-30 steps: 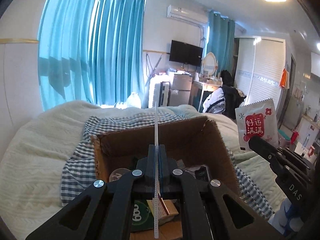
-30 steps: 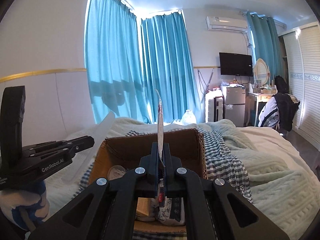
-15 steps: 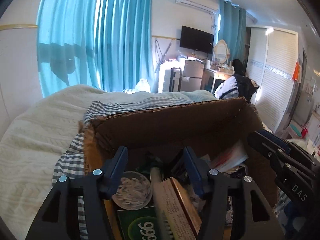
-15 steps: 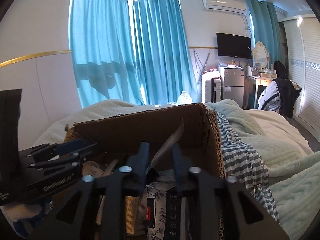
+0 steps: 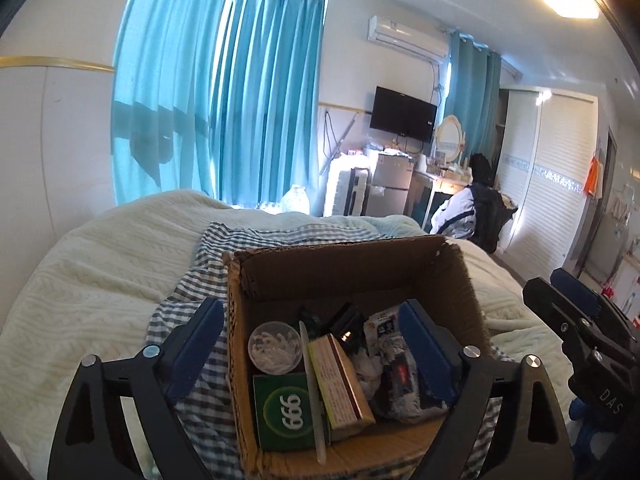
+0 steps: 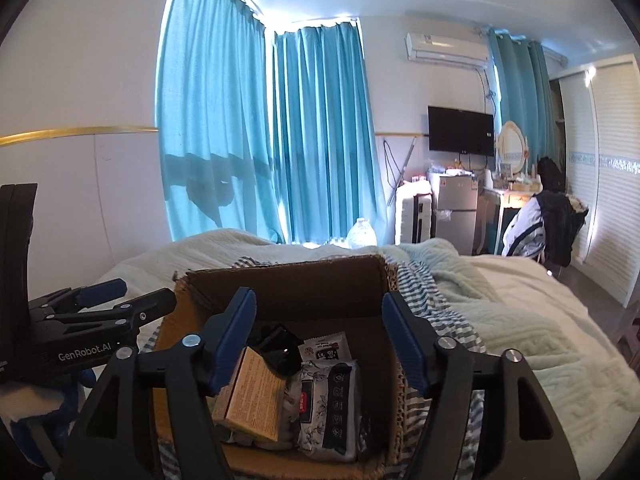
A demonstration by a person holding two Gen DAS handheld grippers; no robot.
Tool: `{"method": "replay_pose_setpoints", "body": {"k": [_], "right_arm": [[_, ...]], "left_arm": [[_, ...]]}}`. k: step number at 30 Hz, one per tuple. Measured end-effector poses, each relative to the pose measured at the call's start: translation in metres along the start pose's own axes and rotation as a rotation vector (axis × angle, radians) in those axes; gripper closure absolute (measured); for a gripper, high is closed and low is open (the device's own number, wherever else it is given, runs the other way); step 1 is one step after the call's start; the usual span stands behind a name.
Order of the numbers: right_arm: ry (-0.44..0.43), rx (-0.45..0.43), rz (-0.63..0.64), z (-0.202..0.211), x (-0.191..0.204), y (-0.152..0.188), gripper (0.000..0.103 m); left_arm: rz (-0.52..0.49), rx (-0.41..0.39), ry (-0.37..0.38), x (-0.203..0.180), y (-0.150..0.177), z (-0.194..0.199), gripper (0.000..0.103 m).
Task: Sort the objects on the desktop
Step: 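Open both grippers to drop the comb and sachet into the box, then lower the left gripper to the black hair tie while the right lowers to the white cylinder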
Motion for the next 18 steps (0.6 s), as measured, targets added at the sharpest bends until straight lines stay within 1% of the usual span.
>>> {"method": "replay_pose_setpoints", "body": {"k": [3, 7, 8, 12, 15, 18], "right_arm": [[0.019, -0.020, 0.043, 0.029, 0.007, 0.006, 0.025], [0.006, 0.000, 0.059, 0.049, 0.012, 0.023, 0.021], [0.006, 0.012, 0.056, 0.052, 0.013, 0.030, 0.019], [-0.016, 0.056, 0.040, 0.056, 0.012, 0.058, 0.019], [0.000, 0.080, 0.036, 0.061, 0.009, 0.075, 0.019], [-0.011, 0.107, 0.058, 0.062, 0.011, 0.087, 0.019]], "left_arm": [[0.010, -0.009, -0.001, -0.005, 0.017, 0.025, 0.009], [0.047, 0.006, -0.007, 0.001, 0.052, 0.049, 0.008], [0.056, 0.015, -0.005, 0.003, 0.059, 0.051, 0.008], [0.093, 0.060, 0.002, 0.007, 0.093, 0.054, 0.008], [0.057, 0.089, -0.023, 0.004, 0.111, 0.049, 0.008], [0.015, 0.071, -0.060, -0.001, 0.121, 0.052, 0.008]]}}
Point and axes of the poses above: each gripper's, at about its wrist camera, not at the fingertips, and z roughly against the way its jaws point, x to its left, y to its underside, the point moved 6 cm from there along -z, roughly the way its jaws point, and after that the axes turned 6 degrees about x, right-handed, at the moved point
